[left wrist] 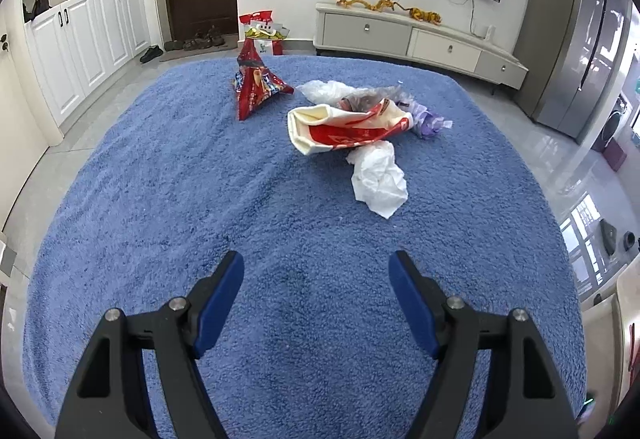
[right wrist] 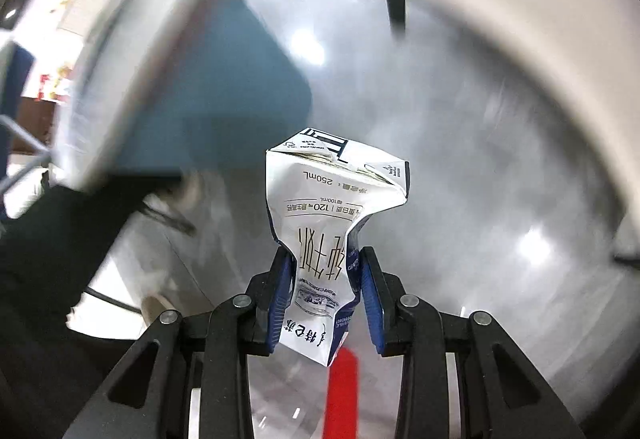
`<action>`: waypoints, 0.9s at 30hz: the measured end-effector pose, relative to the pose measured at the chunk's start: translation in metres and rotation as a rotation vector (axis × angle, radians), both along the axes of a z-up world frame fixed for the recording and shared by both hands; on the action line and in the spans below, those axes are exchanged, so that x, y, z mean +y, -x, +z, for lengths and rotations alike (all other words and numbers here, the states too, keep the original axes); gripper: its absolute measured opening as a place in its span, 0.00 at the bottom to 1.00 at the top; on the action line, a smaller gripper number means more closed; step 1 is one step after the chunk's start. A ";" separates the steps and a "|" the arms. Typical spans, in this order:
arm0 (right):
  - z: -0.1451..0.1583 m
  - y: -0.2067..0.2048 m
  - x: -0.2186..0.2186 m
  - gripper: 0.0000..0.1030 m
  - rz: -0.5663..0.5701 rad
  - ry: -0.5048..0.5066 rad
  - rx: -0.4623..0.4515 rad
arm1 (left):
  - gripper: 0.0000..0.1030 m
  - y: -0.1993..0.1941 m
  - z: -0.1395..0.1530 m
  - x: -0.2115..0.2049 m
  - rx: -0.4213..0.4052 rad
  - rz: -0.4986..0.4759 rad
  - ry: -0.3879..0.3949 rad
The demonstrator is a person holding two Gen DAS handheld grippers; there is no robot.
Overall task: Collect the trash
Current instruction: 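Lift the carton over the bin and open the right gripper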
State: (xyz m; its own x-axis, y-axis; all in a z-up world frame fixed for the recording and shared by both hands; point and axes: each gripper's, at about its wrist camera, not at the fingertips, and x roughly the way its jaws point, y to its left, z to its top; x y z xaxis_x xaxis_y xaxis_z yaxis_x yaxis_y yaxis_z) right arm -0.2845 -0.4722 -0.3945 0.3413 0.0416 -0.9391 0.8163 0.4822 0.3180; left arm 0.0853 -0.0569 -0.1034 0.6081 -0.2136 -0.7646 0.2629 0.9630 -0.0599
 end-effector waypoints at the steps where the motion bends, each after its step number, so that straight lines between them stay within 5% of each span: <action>1: 0.025 -0.002 -0.005 0.33 0.004 0.051 -0.035 | 0.72 0.002 0.000 0.003 -0.008 -0.005 0.000; 8: 0.160 -0.064 -0.020 0.33 0.100 0.317 -0.251 | 0.72 0.014 0.000 0.020 -0.045 -0.023 0.012; 14: 0.194 -0.129 -0.016 0.34 0.199 0.405 -0.247 | 0.72 0.027 0.005 0.045 -0.064 -0.011 0.046; 16: 0.198 -0.140 -0.014 0.45 0.202 0.423 -0.231 | 0.72 0.031 0.008 0.053 -0.074 -0.004 0.049; 27: 0.248 -0.140 0.010 0.48 0.208 0.487 -0.294 | 0.72 0.042 0.024 0.086 -0.141 0.038 0.101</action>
State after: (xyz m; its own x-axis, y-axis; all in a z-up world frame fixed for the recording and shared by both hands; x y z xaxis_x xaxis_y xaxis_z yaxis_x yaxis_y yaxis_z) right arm -0.1448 -0.4627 -0.1466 0.6205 -0.2757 -0.7341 0.6003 0.7693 0.2185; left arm 0.0432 0.0293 -0.0792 0.7167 -0.2598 -0.6472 0.2387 0.9634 -0.1223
